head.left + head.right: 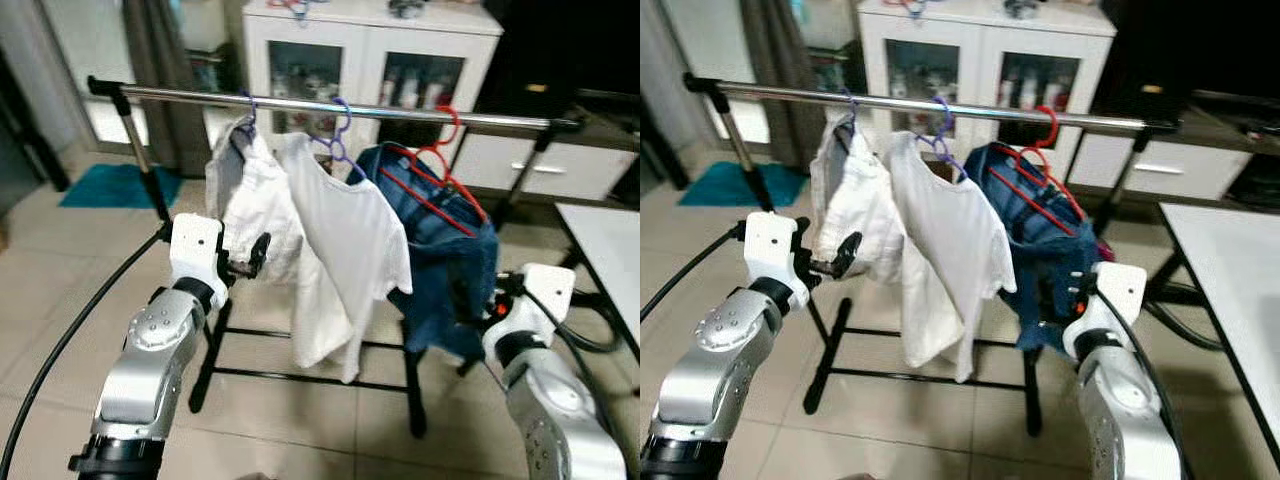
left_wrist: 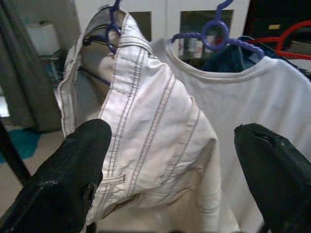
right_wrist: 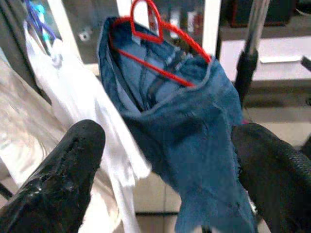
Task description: Hang hanger
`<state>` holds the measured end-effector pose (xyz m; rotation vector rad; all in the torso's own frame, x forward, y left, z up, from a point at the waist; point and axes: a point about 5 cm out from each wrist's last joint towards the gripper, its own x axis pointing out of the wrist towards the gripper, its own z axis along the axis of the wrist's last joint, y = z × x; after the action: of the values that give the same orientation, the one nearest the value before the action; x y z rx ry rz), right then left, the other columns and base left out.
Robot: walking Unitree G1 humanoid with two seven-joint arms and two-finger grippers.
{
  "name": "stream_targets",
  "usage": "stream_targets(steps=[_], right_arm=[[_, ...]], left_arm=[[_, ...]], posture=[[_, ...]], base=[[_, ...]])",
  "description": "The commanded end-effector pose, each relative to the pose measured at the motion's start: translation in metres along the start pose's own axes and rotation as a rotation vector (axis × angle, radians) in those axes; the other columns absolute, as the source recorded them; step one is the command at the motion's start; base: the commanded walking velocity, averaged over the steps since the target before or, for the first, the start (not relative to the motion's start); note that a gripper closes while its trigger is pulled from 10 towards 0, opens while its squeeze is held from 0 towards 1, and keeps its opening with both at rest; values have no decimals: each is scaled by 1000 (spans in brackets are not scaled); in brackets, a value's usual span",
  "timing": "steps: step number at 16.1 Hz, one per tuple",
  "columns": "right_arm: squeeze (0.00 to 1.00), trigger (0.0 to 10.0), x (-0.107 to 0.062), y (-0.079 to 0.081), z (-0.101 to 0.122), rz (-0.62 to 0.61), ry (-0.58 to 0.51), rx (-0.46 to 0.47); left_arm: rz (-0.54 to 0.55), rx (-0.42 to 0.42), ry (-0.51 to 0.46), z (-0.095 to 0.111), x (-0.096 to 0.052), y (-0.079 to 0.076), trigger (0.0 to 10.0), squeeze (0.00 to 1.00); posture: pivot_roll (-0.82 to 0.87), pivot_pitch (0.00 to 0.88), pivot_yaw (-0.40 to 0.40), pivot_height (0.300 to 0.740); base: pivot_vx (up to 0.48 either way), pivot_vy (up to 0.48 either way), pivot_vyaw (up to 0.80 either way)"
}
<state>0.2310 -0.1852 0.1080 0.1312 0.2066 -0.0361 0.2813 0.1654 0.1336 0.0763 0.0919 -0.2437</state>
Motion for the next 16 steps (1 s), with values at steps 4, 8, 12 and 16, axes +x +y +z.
stream_targets(steps=[4,8,12,16], right_arm=[[1000,10000,6,6,4,17,9,-15],[1000,10000,5,3,5,4,18,-15],[1000,10000,6,4,4,5,24,-1],[1000,10000,4,5,4,-6,27,31]], left_arm=[[-2,14,-12,5,4,-1,10000,122],[-18,18,-8,4,8,-3,10000,118],[-18,3,-8,5,9,-5,10000,118],[-28,-6,-23,6,10,-7,10000,118]], posture=[[53,0,-15,740],[42,0,-1,740],[45,0,-4,740],[35,0,7,740]], base=[[0,319,0],[0,321,0],[0,151,0],[0,0,0]])
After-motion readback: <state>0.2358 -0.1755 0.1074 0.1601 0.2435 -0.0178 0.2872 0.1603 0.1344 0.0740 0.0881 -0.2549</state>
